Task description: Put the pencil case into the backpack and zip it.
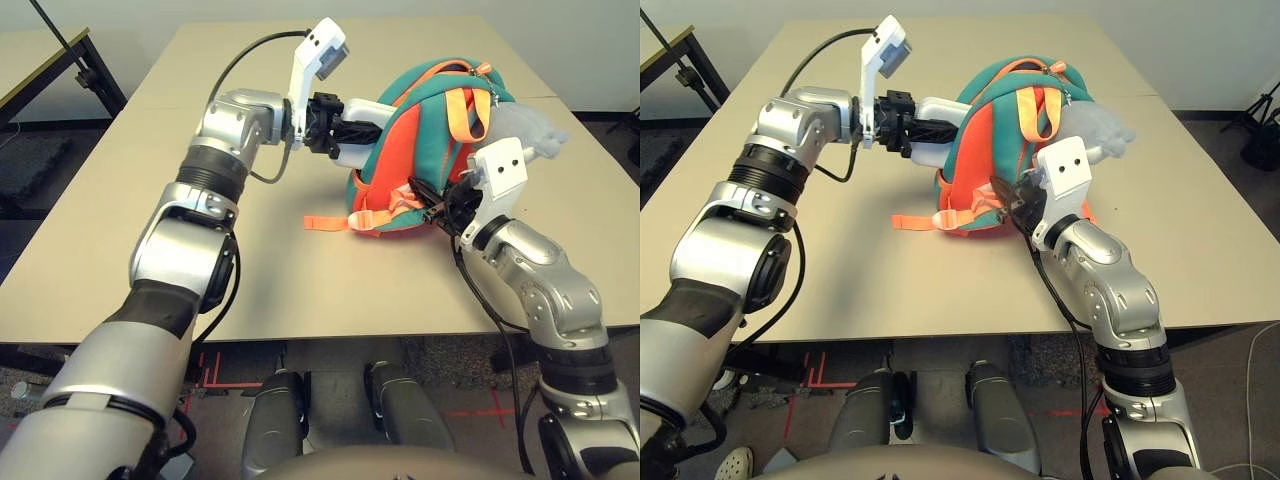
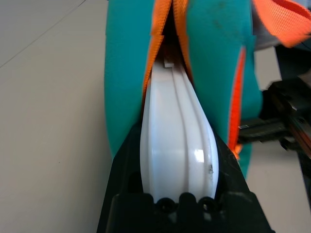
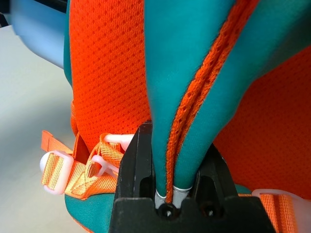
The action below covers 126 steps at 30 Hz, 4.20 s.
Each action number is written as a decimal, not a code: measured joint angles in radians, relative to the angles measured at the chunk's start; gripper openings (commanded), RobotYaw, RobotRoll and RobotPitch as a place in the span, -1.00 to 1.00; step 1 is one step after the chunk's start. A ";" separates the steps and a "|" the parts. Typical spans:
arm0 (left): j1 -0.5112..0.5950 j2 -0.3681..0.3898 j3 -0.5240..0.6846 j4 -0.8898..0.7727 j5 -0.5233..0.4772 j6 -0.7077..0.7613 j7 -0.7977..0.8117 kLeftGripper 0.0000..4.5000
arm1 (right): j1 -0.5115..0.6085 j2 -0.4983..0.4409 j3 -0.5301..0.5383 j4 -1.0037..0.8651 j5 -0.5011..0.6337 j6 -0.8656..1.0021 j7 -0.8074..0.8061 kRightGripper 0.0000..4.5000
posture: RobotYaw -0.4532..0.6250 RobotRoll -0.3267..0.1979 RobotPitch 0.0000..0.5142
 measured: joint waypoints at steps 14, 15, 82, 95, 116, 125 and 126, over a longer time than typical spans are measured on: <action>-0.002 0.101 0.107 -0.108 -0.015 0.087 0.005 1.00 | -0.002 0.006 0.011 0.010 -0.011 -0.016 0.004 -0.72 | -0.59 0.25 -0.75; 0.007 0.131 0.117 -0.172 -0.027 0.119 -0.005 1.00 | -0.005 0.006 0.012 0.012 -0.012 -0.018 0.006 -0.72 | -0.59 0.25 -0.75; 0.082 -0.059 0.055 0.032 0.059 -0.040 0.188 -1.00 | -0.037 0.031 0.032 0.067 -0.073 -0.040 0.028 -0.72 | -0.63 0.25 -0.73; 0.078 0.127 0.156 -0.250 -0.012 0.132 0.088 -0.40 | -0.034 0.047 0.051 0.065 -0.075 -0.049 0.031 -0.72 | -0.60 0.25 -0.76; 0.100 0.168 0.138 -0.618 -0.131 0.339 0.055 1.00 | -0.046 0.050 0.055 0.088 -0.077 -0.066 0.039 -0.72 | -0.61 0.25 -0.76; 0.087 0.166 0.113 -0.589 -0.128 0.290 0.035 1.00 | -0.046 0.054 0.060 0.087 -0.086 -0.067 0.039 -0.72 | -0.62 0.25 -0.76; 0.086 0.166 0.109 -0.583 -0.126 0.285 0.033 1.00 | -0.046 0.056 0.060 0.087 -0.087 -0.068 0.039 -0.72 | -0.62 0.25 -0.76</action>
